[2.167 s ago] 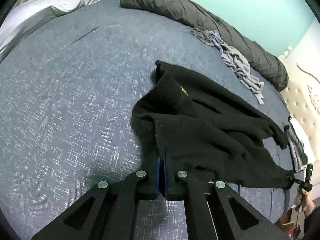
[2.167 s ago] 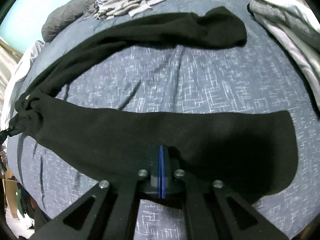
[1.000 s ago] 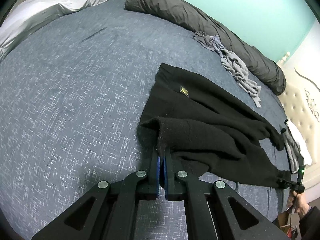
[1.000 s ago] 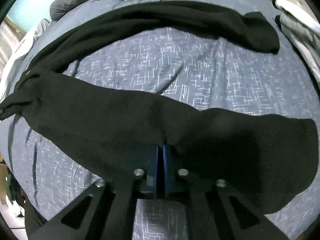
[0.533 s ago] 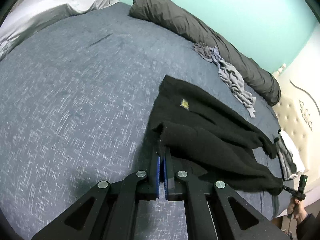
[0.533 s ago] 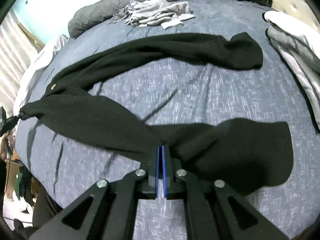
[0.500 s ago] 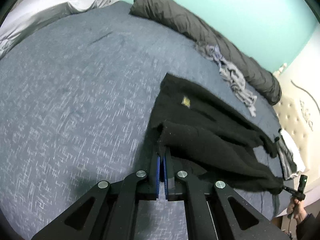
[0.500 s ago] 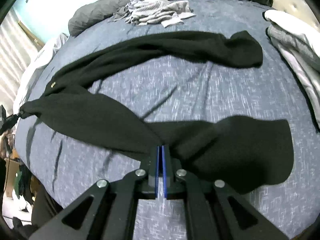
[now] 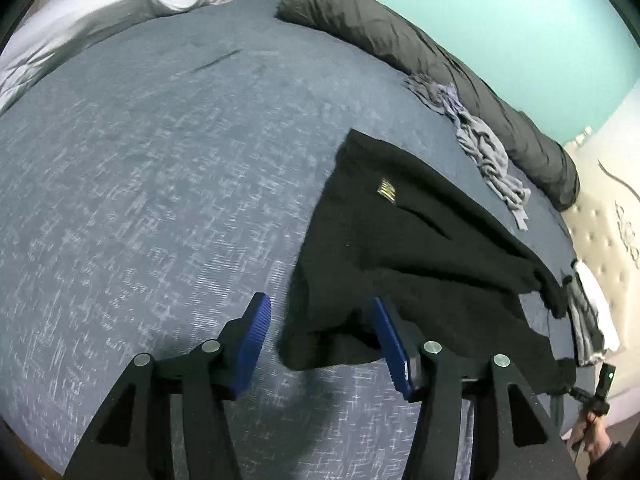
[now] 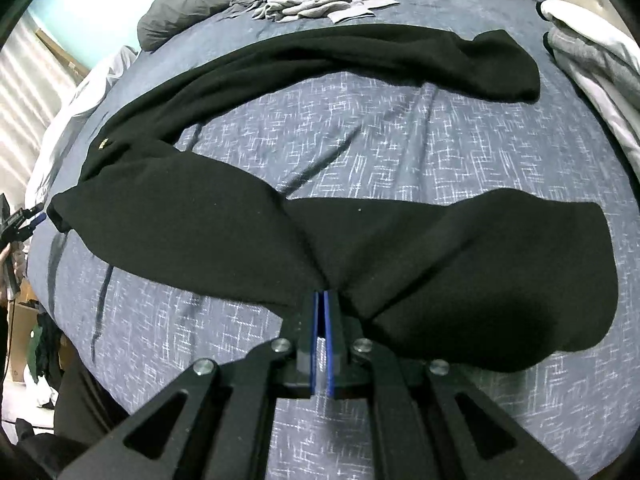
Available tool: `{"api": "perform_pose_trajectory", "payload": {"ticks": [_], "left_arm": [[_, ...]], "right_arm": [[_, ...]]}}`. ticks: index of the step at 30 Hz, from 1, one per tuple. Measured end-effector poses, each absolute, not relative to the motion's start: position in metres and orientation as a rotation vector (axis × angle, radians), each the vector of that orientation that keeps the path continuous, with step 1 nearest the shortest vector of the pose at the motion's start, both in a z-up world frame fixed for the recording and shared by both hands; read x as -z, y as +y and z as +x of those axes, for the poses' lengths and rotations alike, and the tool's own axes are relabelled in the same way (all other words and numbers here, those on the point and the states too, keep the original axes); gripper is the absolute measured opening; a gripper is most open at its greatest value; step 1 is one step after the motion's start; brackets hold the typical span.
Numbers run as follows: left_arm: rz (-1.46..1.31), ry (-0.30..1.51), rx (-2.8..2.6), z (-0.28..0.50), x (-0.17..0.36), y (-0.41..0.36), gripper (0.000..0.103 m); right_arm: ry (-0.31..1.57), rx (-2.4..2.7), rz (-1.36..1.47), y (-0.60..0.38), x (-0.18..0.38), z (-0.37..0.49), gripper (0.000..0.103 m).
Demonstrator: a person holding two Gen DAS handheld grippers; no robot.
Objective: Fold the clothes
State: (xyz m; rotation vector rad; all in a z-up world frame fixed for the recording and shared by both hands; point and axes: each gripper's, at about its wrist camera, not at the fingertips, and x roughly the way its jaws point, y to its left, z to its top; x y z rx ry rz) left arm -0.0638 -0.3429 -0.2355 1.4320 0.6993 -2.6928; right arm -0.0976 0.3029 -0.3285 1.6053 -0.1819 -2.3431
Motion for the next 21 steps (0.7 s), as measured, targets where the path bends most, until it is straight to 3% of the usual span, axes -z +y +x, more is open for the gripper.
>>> {"api": "perform_pose_trajectory", "payload": {"ticks": [8,10,12,15,21], "left_arm": [[1.515,0.785,2.657,-0.087,0.254,-0.338,0.057],[1.522,0.838,2.65,-0.087,0.258,-0.339,0.05],[1.526,0.842,2.649,-0.086,0.259,-0.338,0.018],[1.511,0.835,2.67,-0.079,0.254,-0.338,0.009],[1.437,0.826,2.744,-0.058,0.231,-0.345,0.005]], "right_arm": [[-0.201,2.345,1.592,0.306,0.324,-0.097,0.003],[-0.206,2.346,1.585,0.307,0.321,-0.097,0.003],[-0.213,2.349,1.577,0.308,0.319,-0.097,0.003],[-0.217,2.352,1.563,0.309,0.315,-0.097,0.003],[-0.222,2.359,1.533,0.309,0.304,-0.096,0.003]]}}
